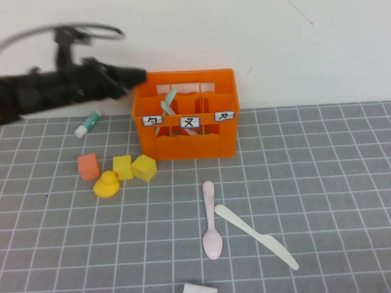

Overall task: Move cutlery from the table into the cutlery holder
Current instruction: Pick up the spoon

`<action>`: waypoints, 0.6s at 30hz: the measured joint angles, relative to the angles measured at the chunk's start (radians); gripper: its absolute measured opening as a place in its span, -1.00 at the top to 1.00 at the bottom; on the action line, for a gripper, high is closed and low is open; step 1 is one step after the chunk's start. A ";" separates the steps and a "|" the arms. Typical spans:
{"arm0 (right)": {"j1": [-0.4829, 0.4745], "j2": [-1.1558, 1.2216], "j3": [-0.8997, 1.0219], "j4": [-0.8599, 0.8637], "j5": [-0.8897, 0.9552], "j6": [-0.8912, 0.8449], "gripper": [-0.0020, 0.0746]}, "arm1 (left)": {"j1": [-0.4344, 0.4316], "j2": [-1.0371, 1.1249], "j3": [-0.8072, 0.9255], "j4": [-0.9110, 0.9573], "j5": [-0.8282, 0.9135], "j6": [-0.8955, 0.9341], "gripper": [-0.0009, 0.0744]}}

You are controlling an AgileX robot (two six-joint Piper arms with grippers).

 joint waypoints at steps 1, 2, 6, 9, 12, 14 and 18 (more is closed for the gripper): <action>0.000 0.000 0.000 0.000 0.000 0.000 0.95 | 0.026 -0.018 0.000 0.001 0.035 -0.022 0.60; 0.000 0.000 0.000 0.000 0.000 0.000 0.95 | 0.044 -0.032 0.000 0.003 0.071 -0.036 0.73; 0.000 0.000 0.000 0.000 0.000 0.000 0.95 | 0.121 -0.122 0.000 0.031 0.188 -0.056 0.93; 0.000 0.000 0.000 0.000 0.000 0.000 0.95 | 0.157 -0.220 0.000 0.157 0.213 -0.079 0.96; 0.000 0.000 0.000 0.000 0.000 0.000 0.95 | 0.162 -0.322 0.000 0.312 0.213 -0.121 0.97; 0.000 0.000 0.000 0.000 0.000 0.000 0.95 | 0.160 -0.381 0.000 0.400 0.212 -0.166 0.97; 0.000 0.000 0.000 0.000 0.000 0.000 0.95 | 0.154 -0.531 0.028 0.439 0.212 -0.240 0.97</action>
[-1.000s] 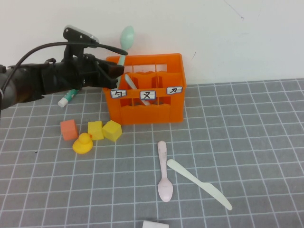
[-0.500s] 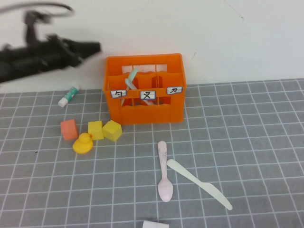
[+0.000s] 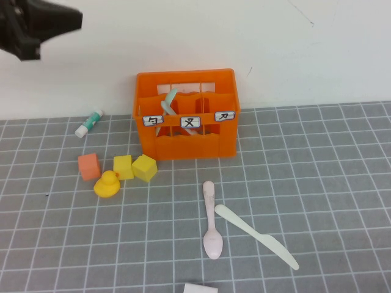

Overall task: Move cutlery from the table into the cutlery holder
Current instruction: Pick up the spoon

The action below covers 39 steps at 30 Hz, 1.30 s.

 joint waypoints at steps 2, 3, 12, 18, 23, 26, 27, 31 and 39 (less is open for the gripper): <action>0.000 0.000 0.000 0.000 0.000 0.000 0.95 | -0.013 -0.078 0.032 0.001 0.000 -0.033 0.97; 0.000 0.000 0.000 0.000 0.000 0.000 0.95 | -0.023 -0.117 0.053 0.004 0.000 -0.045 0.98; 0.000 0.000 0.000 0.000 0.000 0.000 0.95 | -0.075 -0.473 0.292 0.058 -0.035 -0.119 0.98; 0.000 0.000 0.000 0.000 0.000 0.000 0.95 | -0.073 -0.661 0.360 0.252 -0.082 -0.472 0.98; 0.000 0.000 0.000 0.000 0.000 0.000 0.95 | -0.073 -0.760 0.360 0.494 -0.047 -0.834 0.98; 0.000 0.000 0.000 0.000 0.000 0.000 0.95 | -0.073 -0.794 0.360 0.590 -0.001 -0.932 0.98; 0.000 0.000 0.000 0.000 0.000 0.000 0.95 | -0.073 -0.806 0.360 0.617 0.013 -0.960 0.98; 0.000 0.000 0.000 0.000 0.000 0.000 0.95 | -0.073 -0.848 0.360 0.663 0.039 -1.003 0.98; 0.000 0.000 0.000 0.000 0.000 0.000 0.95 | -0.084 -0.901 0.449 0.507 -0.227 -0.825 0.98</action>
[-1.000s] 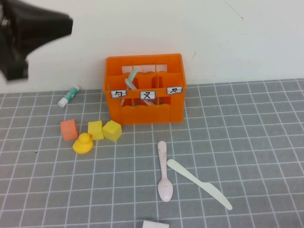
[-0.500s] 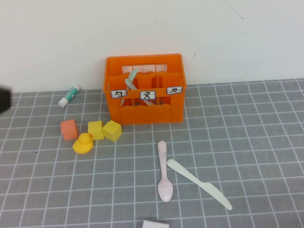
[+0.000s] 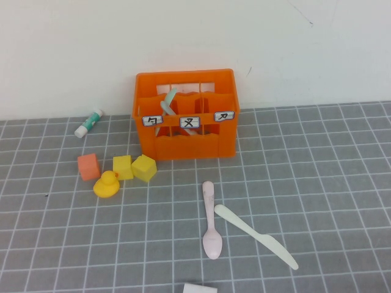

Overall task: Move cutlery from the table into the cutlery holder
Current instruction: Pick up the spoon

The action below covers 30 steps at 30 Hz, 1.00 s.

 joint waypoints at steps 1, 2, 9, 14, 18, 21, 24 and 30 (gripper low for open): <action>0.000 0.000 0.000 0.000 0.000 0.000 0.95 | 0.000 -0.013 0.042 -0.079 -0.080 0.081 0.98; 0.000 0.000 0.000 0.000 0.000 0.000 0.95 | -0.003 -0.028 0.074 -0.179 -0.166 0.147 0.98; 0.000 0.000 0.000 0.000 0.000 0.000 0.95 | -0.051 -0.158 0.361 -0.880 -0.631 0.823 0.98; 0.000 0.000 0.000 0.000 0.000 0.000 0.95 | -0.051 -0.271 0.493 -0.969 -0.780 0.940 0.98; 0.000 0.000 0.000 0.000 0.000 0.000 0.95 | -0.051 -0.329 0.550 -0.981 -0.808 0.982 0.98; 0.000 0.000 0.000 0.000 0.000 0.000 0.95 | -0.051 -0.370 0.574 -0.982 -0.793 1.027 0.98; 0.000 0.000 0.000 0.000 0.000 0.000 0.95 | -0.051 -0.395 0.578 -0.982 -0.765 1.073 0.98; 0.000 0.000 0.000 0.000 0.000 0.000 0.95 | -0.051 -0.412 0.591 -0.854 -0.710 0.907 0.98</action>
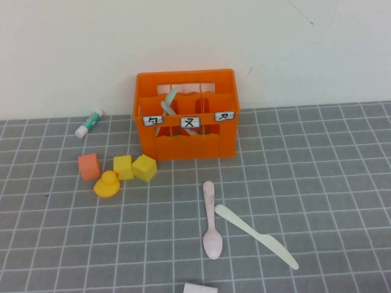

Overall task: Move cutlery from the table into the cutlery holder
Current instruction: Pick up the spoon

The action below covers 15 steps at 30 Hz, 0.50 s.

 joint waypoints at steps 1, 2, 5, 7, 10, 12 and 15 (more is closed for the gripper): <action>0.000 0.000 0.000 0.000 0.000 0.000 0.95 | 0.007 0.000 0.002 0.153 0.019 -0.194 0.98; 0.000 0.000 0.000 0.000 0.000 0.000 0.95 | 0.016 0.000 0.002 0.278 0.039 -0.352 0.98; 0.000 0.000 0.000 0.000 0.000 0.000 0.95 | 0.052 -0.004 0.006 0.785 0.176 -0.936 0.98; 0.000 0.000 0.000 0.000 0.000 0.000 0.95 | 0.073 -0.014 0.007 0.997 0.316 -1.249 0.98; 0.000 0.000 0.000 0.000 0.000 0.000 0.95 | 0.106 -0.048 0.024 1.224 0.517 -1.417 0.98; 0.000 0.000 0.000 0.000 0.000 0.000 0.95 | 0.112 -0.086 0.049 1.281 0.547 -1.426 0.98; 0.000 0.000 0.000 0.000 0.000 0.000 0.95 | 0.114 -0.153 0.095 1.307 0.492 -1.393 0.98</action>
